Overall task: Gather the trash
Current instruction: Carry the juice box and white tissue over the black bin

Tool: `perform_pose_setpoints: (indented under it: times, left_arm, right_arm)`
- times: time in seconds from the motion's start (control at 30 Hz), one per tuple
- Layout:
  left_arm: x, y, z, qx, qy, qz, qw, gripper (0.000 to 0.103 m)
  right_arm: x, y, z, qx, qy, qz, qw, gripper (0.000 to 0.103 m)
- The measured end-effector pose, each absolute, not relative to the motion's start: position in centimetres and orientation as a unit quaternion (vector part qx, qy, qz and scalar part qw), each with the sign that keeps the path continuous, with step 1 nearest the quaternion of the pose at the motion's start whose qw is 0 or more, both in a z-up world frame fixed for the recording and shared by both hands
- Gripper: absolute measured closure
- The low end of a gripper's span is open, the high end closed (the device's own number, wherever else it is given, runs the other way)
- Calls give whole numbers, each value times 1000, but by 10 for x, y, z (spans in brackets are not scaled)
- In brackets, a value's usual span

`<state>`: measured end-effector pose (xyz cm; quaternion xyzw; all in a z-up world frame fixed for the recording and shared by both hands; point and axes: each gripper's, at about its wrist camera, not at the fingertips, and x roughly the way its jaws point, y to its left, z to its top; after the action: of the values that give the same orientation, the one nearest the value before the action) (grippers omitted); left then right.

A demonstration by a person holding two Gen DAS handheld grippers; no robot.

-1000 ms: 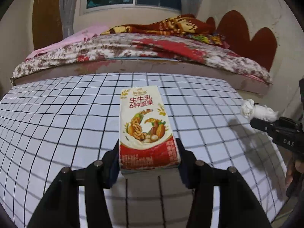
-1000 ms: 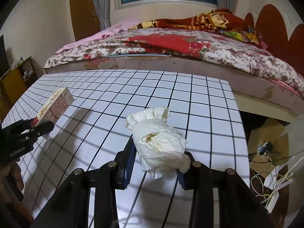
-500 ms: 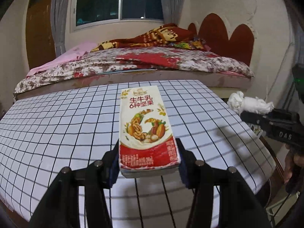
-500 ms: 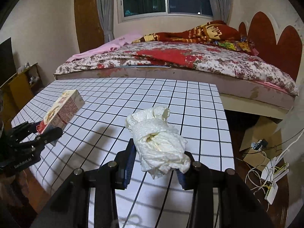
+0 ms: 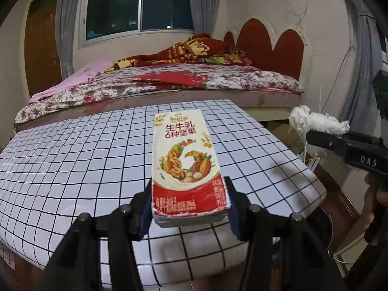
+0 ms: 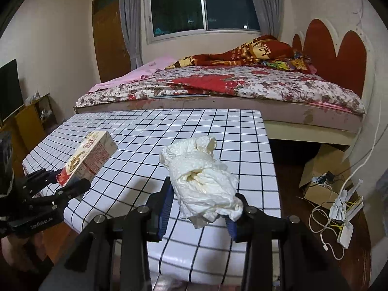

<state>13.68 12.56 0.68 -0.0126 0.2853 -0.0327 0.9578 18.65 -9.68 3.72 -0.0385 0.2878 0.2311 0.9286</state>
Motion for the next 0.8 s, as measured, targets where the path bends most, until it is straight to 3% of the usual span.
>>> perform_pose_setpoints:
  times: [0.8]
  left_arm:
    - [98, 54, -3, 11, 293, -83, 952, 51]
  right_arm:
    - [125, -198, 12, 10, 277, 167, 946, 63]
